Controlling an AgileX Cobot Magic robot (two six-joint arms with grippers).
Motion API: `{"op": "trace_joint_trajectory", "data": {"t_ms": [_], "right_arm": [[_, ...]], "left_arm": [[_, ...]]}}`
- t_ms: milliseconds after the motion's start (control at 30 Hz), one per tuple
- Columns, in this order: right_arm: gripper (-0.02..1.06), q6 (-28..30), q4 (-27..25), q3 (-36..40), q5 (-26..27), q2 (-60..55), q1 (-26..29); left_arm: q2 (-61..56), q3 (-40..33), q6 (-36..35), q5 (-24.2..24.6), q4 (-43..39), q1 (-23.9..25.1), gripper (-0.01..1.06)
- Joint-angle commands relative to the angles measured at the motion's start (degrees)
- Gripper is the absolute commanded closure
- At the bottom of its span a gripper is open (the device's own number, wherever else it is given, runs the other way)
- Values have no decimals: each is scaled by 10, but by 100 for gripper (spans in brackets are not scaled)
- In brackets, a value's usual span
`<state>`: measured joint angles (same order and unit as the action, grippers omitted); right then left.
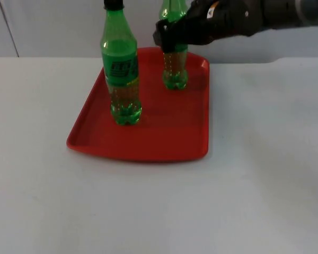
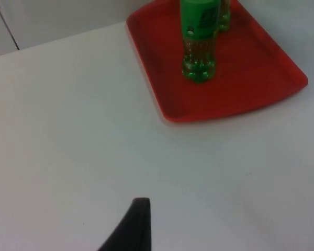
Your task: Place the bottle upright on the tray.
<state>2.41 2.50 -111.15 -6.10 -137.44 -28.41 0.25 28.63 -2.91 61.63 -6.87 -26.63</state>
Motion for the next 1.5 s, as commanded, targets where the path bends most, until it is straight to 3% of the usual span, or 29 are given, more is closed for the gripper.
{"op": "trace_joint_trajectory", "data": {"t_ms": [0,133,267,600,800,1267,1467], "right_arm": [[-1,0,-1,4,-52,21,-7],[-1,0,-2,4,-139,51,-8],[-1,0,-10,4,-188,64,-9],[-1,0,-16,6,-263,103,-9],[-1,-5,-18,60,-245,152,-9],[-1,6,-16,318,-163,357,-9],[-1,6,-16,388,-150,432,-9]], "left_arm": [[-3,-3,1,-1,-2,-3,0],[-3,-3,1,-1,-2,-3,0],[-3,-3,1,-1,-2,-3,0],[-3,-3,1,-1,-2,-3,0],[-3,-3,1,-1,0,-3,0],[-3,-3,1,-1,0,-3,0],[-3,-3,1,-1,0,-3,0]]}}
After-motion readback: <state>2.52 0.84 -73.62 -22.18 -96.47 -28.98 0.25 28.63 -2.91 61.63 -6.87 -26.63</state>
